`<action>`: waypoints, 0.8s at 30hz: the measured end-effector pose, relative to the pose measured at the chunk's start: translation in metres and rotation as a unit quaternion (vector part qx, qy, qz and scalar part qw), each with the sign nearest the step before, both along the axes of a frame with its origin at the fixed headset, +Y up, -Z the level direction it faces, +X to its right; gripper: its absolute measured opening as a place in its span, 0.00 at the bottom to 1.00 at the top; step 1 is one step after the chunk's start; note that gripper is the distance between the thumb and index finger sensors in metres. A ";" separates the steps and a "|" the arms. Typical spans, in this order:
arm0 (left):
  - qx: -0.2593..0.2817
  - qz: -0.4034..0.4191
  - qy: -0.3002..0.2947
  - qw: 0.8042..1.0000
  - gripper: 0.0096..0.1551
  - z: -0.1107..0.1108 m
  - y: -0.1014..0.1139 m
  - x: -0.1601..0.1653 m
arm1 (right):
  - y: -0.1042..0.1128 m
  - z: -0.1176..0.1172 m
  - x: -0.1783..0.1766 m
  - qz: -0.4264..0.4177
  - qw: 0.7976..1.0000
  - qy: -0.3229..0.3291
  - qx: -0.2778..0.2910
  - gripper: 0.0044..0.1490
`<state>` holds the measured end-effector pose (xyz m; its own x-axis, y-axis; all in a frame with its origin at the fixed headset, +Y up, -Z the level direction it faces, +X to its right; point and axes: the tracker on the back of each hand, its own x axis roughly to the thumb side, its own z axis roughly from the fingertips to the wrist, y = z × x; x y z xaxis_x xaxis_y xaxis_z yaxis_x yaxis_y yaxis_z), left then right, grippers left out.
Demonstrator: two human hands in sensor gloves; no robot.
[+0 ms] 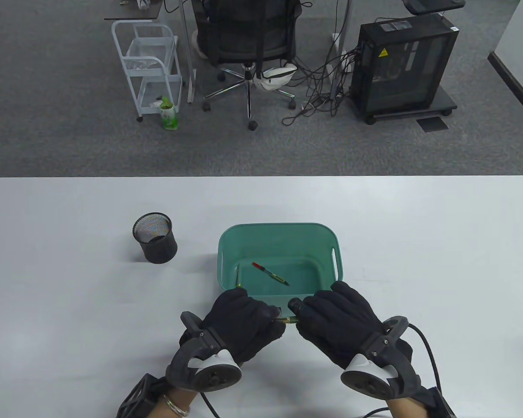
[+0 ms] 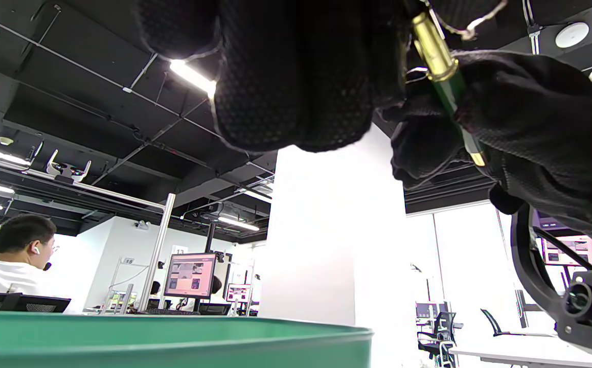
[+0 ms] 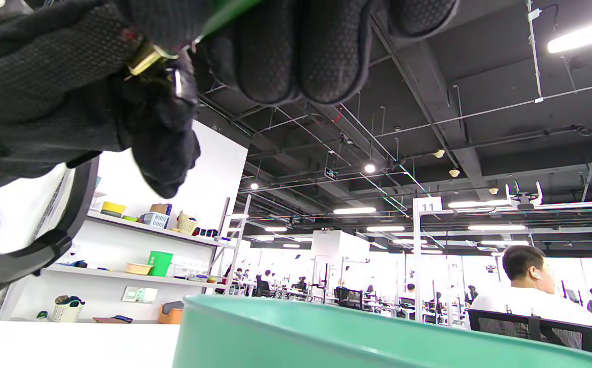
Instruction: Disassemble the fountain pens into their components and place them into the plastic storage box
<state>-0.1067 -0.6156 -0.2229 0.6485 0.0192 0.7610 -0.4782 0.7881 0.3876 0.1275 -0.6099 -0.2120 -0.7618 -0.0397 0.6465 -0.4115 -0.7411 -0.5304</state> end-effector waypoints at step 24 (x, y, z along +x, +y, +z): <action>0.024 -0.002 0.008 1.000 0.24 0.004 0.000 0.003 | 0.000 -0.001 0.002 -0.001 1.000 -0.004 0.001 0.28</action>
